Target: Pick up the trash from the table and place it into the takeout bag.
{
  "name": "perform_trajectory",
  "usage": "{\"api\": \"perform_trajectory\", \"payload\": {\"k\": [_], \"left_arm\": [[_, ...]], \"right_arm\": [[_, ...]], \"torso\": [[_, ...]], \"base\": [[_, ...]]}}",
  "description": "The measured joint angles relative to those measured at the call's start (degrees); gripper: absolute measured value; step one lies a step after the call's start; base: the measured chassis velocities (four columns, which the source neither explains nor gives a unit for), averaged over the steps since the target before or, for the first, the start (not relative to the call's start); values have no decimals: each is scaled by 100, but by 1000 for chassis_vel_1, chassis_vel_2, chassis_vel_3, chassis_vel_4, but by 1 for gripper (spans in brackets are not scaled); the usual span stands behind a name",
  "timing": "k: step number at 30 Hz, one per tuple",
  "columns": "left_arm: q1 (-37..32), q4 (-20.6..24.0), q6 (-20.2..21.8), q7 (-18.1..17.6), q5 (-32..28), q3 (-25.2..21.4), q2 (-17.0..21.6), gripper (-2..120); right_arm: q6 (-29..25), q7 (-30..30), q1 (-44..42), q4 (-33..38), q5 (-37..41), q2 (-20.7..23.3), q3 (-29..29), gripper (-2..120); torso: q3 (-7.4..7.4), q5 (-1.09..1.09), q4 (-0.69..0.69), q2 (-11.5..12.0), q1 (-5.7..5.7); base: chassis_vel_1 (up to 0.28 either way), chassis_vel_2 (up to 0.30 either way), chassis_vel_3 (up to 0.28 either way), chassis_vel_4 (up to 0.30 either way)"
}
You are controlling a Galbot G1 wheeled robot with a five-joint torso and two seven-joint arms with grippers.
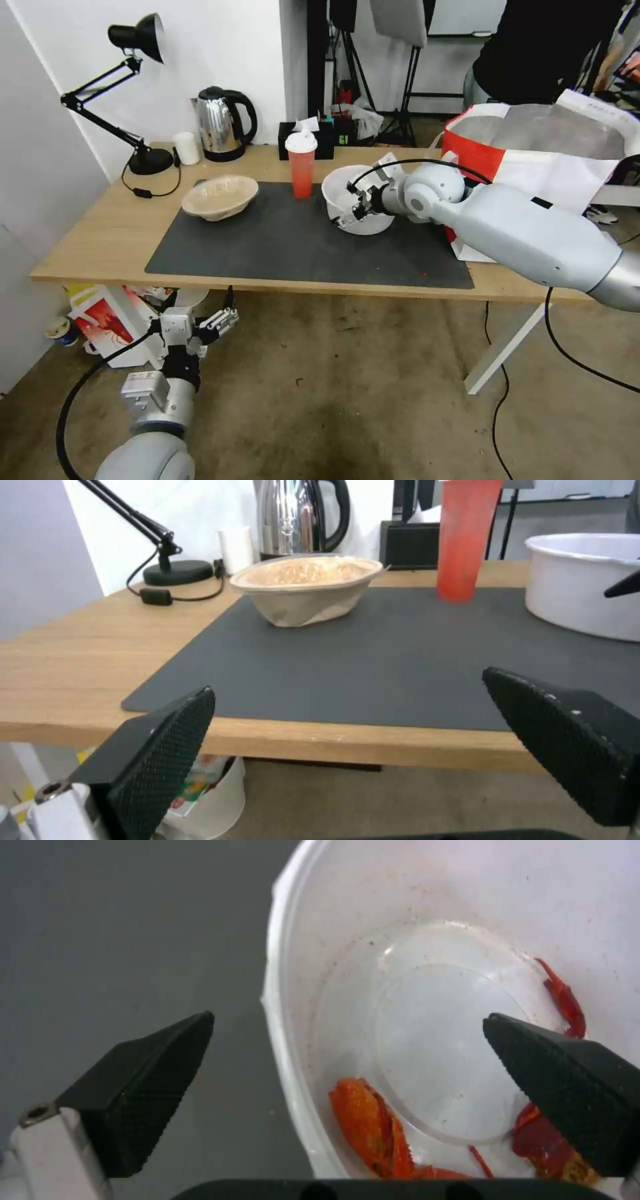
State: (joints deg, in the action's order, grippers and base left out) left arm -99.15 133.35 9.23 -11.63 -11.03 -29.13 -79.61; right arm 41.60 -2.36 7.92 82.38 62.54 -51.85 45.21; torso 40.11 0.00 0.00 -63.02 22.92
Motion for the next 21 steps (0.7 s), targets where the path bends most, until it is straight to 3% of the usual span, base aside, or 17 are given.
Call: {"api": "perform_trajectory", "payload": {"k": [6,9,15,21], "left_arm": [[-3,-22,-52,-8,-2,2,0,100],[-12,-64,-126,-11,-1,13,-4,100],[-2,-73,-129,-12,-1,29,-5,100],[15,-81,-130,-11,-1,46,2,100]], "right_arm": [[0,5,-36,-52,-30,-37,0,98],[-1,6,-85,-116,-50,-62,1,82],[-2,1,-131,-145,-65,-70,-1,66],[-10,-11,-192,-164,-71,-77,-23,41]], "torso": [[0,0,1,0,0],[0,0,1,0,0],[0,0,1,0,0],[-1,-1,0,0,-1]], "base": [[0,0,0,0],[0,0,0,0],[0,0,0,0],[0,0,0,0]]}}
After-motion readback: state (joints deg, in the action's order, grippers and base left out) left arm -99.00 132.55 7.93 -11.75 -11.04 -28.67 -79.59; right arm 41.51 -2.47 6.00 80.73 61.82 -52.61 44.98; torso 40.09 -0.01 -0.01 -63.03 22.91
